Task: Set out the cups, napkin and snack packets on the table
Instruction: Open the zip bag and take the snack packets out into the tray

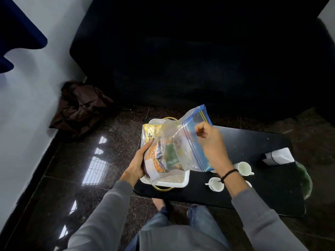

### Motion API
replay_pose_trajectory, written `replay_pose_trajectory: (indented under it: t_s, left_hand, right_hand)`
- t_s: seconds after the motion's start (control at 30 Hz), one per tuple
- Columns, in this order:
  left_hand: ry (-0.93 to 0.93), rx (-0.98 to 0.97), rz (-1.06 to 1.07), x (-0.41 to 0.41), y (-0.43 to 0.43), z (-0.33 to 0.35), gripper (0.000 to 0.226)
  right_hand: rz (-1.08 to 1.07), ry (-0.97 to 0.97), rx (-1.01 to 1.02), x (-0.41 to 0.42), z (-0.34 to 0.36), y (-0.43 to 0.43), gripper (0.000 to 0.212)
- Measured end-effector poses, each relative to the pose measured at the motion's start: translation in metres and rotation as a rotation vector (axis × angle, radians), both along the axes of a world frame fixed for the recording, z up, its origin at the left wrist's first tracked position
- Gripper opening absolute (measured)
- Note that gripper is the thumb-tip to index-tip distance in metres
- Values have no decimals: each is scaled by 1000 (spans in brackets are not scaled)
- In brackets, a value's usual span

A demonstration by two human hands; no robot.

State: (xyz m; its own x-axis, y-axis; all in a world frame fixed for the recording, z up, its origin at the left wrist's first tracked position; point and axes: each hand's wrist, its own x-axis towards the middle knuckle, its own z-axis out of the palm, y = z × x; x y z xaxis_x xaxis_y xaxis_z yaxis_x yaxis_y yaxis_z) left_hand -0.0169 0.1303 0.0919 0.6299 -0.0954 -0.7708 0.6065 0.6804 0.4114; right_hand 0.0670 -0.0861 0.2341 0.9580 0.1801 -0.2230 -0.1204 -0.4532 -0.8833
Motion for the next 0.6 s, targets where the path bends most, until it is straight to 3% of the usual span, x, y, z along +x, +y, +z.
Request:
replay_pose_trajectory:
  t_s: [0.13,0.27,0.3,0.5,0.6]
  left_hand:
    - [-32,-51,-30,-1,-4,3,63]
    - [-41,-101,-2,-1,-7,3,55]
    - [-46,-112,7,0,-8,1,55]
    - [-55,-98,68,1,-9,-7,63]
    - [-63,-90,81,0,-5,-20,63]
  right_hand:
    - [29,303,9,4,3,4,24]
    - [-144,446,47,3,3,0,35]
    - [-135,503,46,2,4,-2,26]
    - [-195,803,95,-3,-16,-3,46]
    - [-137,831,129,-1,-26,2,26]
